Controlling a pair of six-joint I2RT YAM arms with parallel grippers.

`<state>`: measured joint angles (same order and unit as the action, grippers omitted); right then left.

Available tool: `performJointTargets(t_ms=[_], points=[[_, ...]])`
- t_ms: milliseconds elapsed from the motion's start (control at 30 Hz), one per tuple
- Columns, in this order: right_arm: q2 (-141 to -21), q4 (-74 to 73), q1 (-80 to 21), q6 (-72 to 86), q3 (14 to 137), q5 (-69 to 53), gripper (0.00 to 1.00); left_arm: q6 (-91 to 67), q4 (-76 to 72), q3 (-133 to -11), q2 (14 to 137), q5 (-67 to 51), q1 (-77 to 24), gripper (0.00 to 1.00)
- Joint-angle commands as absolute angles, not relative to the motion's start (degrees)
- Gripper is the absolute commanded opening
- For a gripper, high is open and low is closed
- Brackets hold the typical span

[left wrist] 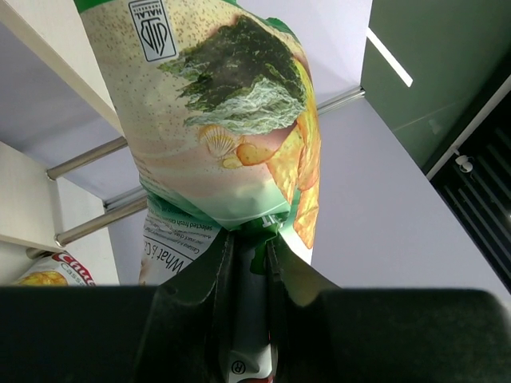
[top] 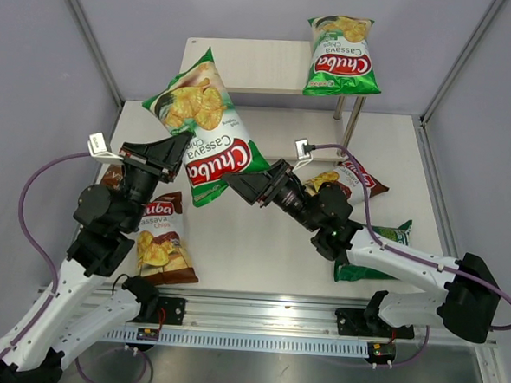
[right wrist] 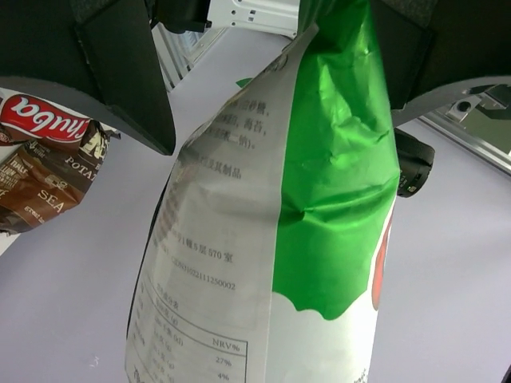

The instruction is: Place and organize the chips bags onto the shelf

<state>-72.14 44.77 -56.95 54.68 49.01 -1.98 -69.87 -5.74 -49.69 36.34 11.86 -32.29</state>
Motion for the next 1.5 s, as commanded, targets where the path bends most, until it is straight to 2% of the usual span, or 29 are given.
performJointTargets(t_ms=[0,200,367,400,433,467,533,567,667,700,767,800,967,1200,1467], points=[[-73.04,48.51,-57.39,51.86,52.29,0.18,0.87,-73.46,-10.81,-49.58,35.59,8.18,-32.43,0.14],[-73.04,50.80,-57.57,48.34,52.56,-0.97,0.76,-76.73,-9.50,-46.33,34.90,5.97,-32.43,0.13],[-72.60,52.29,-57.57,45.62,51.68,-0.44,0.56,-76.82,-7.12,-45.00,33.66,6.15,-32.43,0.17],[-72.42,52.47,-57.57,45.35,51.59,-0.44,0.48,-76.38,-6.60,-44.83,33.49,6.15,-32.43,0.20],[-72.33,52.56,-57.57,44.57,51.33,-0.53,0.43,-75.94,-6.33,-45.00,33.31,6.41,-32.43,0.23],[-72.25,52.82,-57.57,44.04,51.24,-1.14,0.39,-75.24,-5.81,-45.09,33.05,6.59,-32.43,0.35],[-71.98,53.35,-57.57,43.51,50.80,-1.49,0.33,-72.87,-6.15,-45.70,32.78,6.77,-32.43,0.51],[-71.98,53.78,-57.66,43.51,50.54,-1.49,0.32,-72.08,-5.89,-46.05,32.78,6.77,-32.43,0.62],[-72.16,55.28,-57.66,43.16,49.92,-1.49,0.27,-69.79,-4.84,-47.89,33.22,6.15,-32.43,0.75],[-72.25,55.20,-57.57,42.89,50.10,-1.49,0.27,-69.18,-4.31,-48.25,33.31,6.33,-32.43,0.85],[-72.16,54.84,-57.66,42.89,50.27,-1.06,0.26,-68.30,-1.42,-49.39,33.14,7.11,-32.43,0.97],[-72.07,54.84,-57.57,42.89,50.27,-0.62,0.26,-66.81,-0.19,-49.92,32.61,7.82,-32.43,0.99],[-71.98,52.30,-57.48,42.45,51.06,3.50,0.24,-60.66,13.42,-51.24,27.44,18.08,-32.43,0.99],[-73.65,50.54,-53.45,47.36,54.13,7.47,0.23,-53.54,24.60,-50.71,18.47,28.73,-32.43,0.99],[-81.90,48.08,-45.54,55.53,63.52,13.36,0.22,-42.55,36.99,-51.59,16.00,27.43,-32.43,0.99]])
